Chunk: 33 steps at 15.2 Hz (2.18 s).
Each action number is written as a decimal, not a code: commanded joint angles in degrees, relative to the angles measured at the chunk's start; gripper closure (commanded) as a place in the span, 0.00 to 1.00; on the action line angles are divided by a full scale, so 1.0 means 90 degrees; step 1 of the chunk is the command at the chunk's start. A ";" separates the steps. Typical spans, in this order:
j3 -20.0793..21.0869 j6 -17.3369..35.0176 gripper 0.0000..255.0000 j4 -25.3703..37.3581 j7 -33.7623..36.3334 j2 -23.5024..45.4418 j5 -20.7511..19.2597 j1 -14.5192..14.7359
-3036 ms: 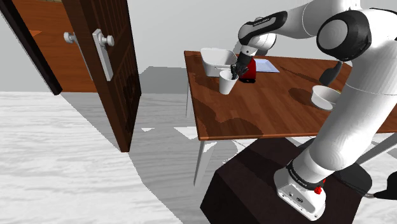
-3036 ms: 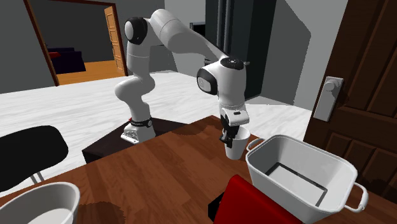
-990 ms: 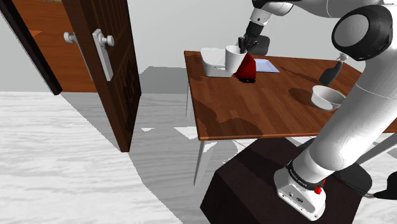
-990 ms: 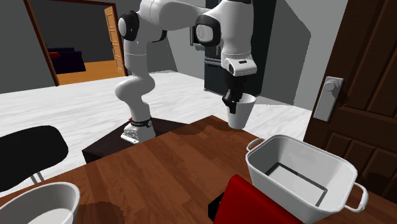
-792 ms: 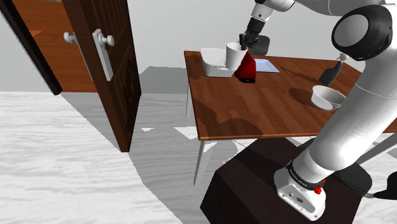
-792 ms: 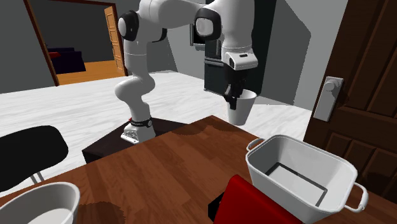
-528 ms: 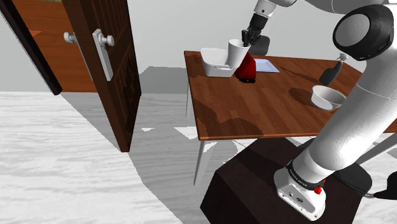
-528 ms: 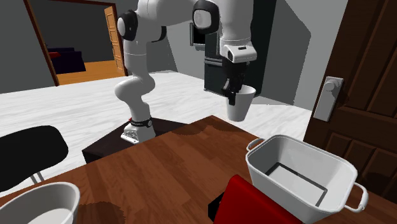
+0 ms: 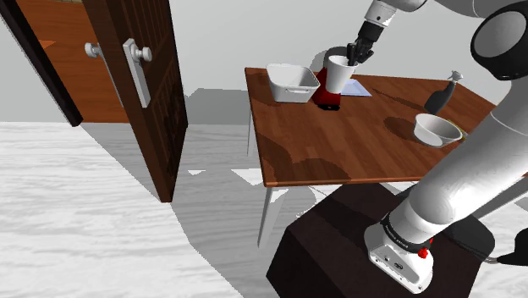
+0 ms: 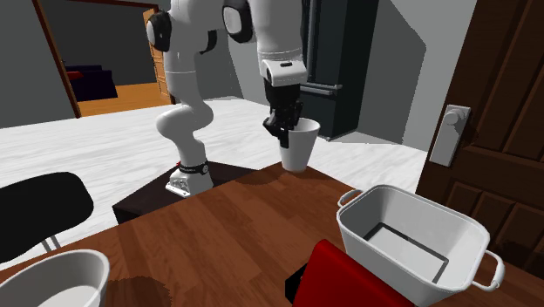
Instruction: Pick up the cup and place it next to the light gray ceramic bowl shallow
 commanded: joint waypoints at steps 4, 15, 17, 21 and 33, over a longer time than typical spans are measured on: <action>-0.0330 -0.0039 1.00 -0.0415 -0.0650 -0.0358 -0.0192 -0.0337; -0.1168 -0.0339 1.00 -0.0540 -0.2195 -0.0556 -0.0508 -0.1114; -0.1339 -0.0407 1.00 -0.0464 -0.2509 -0.0496 -0.0530 -0.1263; -0.1585 -0.0425 1.00 -0.0394 -0.2986 -0.0360 -0.0535 -0.1486; -0.1586 0.0580 1.00 -0.1357 -0.3124 -0.0298 -0.0489 -0.1487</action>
